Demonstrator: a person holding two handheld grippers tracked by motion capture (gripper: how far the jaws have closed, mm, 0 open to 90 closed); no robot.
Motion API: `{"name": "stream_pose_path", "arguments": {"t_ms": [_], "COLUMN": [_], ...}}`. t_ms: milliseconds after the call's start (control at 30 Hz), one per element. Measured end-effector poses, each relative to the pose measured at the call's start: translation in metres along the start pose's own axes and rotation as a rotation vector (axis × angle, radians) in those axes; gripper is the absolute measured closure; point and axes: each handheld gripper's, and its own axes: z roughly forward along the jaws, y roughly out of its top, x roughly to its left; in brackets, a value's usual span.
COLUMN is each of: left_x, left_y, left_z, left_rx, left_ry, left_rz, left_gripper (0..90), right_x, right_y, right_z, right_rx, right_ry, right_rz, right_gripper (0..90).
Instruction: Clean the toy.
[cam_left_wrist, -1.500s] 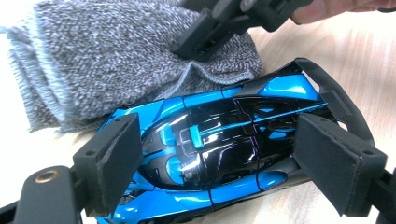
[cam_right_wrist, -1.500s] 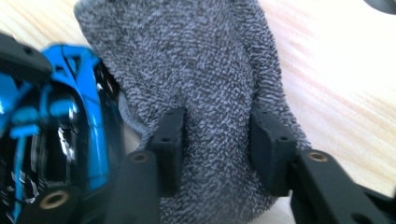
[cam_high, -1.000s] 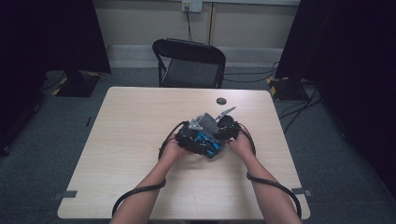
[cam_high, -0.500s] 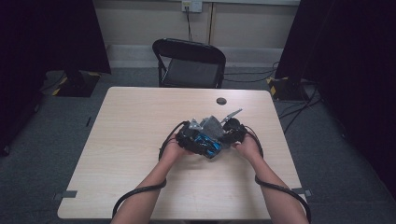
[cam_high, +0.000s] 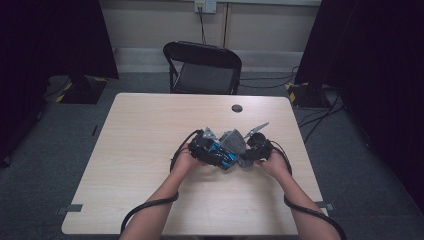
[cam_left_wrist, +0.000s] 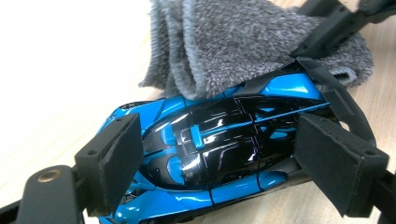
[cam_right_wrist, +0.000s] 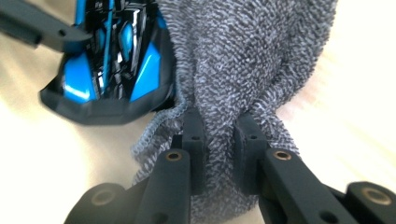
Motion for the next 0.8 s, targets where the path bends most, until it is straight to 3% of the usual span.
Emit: {"name": "stream_pose_path", "arguments": {"t_ms": [200, 333, 800], "left_x": [-0.002, -0.001, -0.001], "left_y": [0.001, 0.000, 0.001], "left_z": [0.000, 0.000, 0.000], "left_rx": [0.005, 0.001, 0.013], "left_ry": [-0.006, -0.002, 0.002], "left_rz": [0.006, 0.009, 0.008], "left_gripper": [15.9, 16.0, 16.4], "right_x": [0.005, 0.008, -0.006], "right_y": [-0.011, -0.018, -0.053], "right_z": [-0.008, -0.013, -0.043], "right_rx": [-0.011, 0.007, -0.012], "right_ry": [0.012, -0.005, -0.008], "right_rz": [0.001, -0.018, 0.056], "right_gripper": [78.1, 78.4, 78.7]}}
